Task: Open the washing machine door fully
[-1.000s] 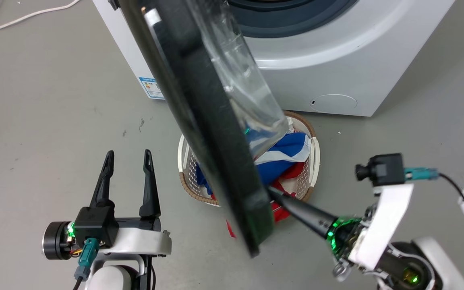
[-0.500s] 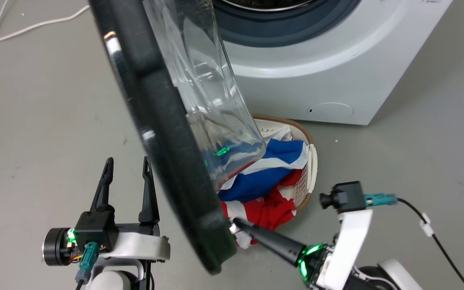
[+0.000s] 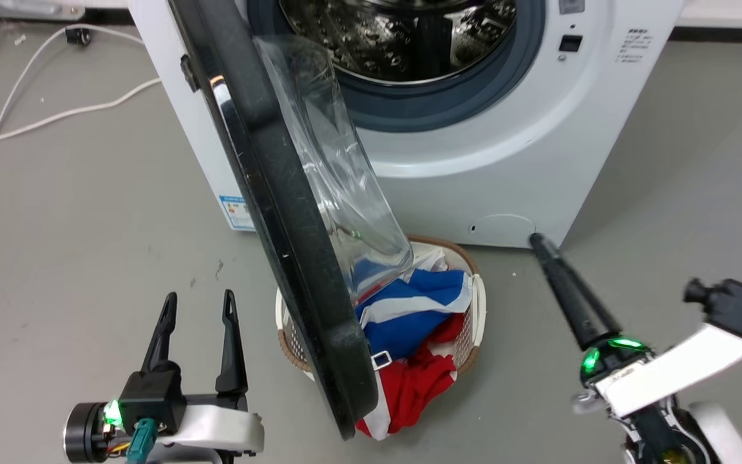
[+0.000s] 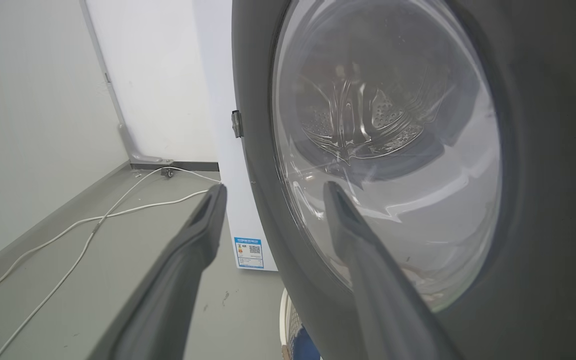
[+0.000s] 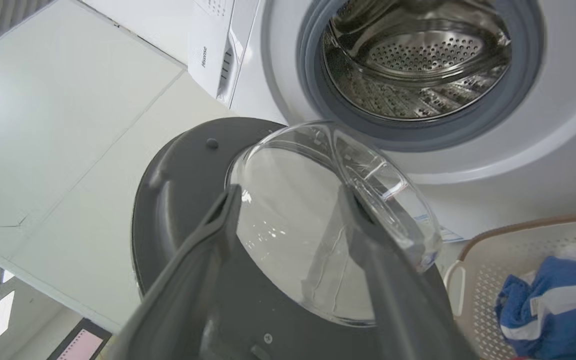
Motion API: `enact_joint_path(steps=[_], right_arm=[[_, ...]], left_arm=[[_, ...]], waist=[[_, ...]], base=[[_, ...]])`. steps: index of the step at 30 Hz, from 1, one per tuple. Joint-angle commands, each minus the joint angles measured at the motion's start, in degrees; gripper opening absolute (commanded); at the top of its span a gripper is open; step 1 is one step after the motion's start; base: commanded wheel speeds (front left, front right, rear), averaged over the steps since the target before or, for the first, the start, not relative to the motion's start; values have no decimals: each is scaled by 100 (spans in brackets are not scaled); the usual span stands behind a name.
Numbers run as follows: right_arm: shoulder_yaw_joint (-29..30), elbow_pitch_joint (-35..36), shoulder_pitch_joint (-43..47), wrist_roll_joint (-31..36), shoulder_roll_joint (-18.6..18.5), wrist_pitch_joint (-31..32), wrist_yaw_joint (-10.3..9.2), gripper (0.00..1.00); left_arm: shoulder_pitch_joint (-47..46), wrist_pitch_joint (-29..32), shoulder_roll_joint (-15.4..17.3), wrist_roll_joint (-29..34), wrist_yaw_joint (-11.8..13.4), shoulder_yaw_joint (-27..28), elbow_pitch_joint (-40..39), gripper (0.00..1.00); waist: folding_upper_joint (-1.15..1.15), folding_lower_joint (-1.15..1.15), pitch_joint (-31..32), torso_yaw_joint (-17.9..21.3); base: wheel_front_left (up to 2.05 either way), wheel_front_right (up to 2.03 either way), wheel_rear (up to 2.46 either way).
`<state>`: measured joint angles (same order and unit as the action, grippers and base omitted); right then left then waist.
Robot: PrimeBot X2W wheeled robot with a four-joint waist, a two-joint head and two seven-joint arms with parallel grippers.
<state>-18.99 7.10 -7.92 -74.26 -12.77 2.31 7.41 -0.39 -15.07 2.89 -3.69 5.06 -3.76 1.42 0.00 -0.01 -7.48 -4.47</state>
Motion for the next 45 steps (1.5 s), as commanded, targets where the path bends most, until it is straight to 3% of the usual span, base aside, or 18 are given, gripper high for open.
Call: enact_joint_path(steps=[1,7,11,15,17,20,25,31,45], right_arm=[[68,-5,82,248,-79,-281,15,100],[563,-250,193,1904,-267,-1604,14,100],[1086,-180,387,3155,4,-1741,14,100],[1564,247,637,4975,216,-1746,14,100],[1793,342,866,5423,587,-1748,8,100],[1905,380,1109,6170,703,-1749,8,100],[1948,125,1463,6835,893,-1749,8,100],[2034,-225,1713,7029,989,-1750,8,100],[2085,-532,1884,6858,998,-1751,8,100]], left_arm=[[90,-16,-2,33,20,16,-8,100],[274,-16,-1,53,11,90,28,100],[380,-16,-1,79,-30,159,33,100],[449,-16,-2,96,-26,173,12,100],[484,-16,1,95,-18,181,11,100],[497,-16,-2,102,-9,177,8,100],[534,-16,-1,106,-9,167,4,100],[589,-16,-1,99,-3,155,24,100],[660,-16,-1,82,22,158,79,100]], waist=[[0,1,133,72],[0,1,383,151],[0,1,500,179],[0,1,567,193],[0,1,591,195],[0,1,620,188],[0,1,641,180],[0,1,687,182],[0,1,767,218]], base=[[0,0,0],[0,0,0],[0,0,0],[0,0,0],[0,0,0],[0,0,0],[0,0,0],[0,0,0],[0,0,0]])
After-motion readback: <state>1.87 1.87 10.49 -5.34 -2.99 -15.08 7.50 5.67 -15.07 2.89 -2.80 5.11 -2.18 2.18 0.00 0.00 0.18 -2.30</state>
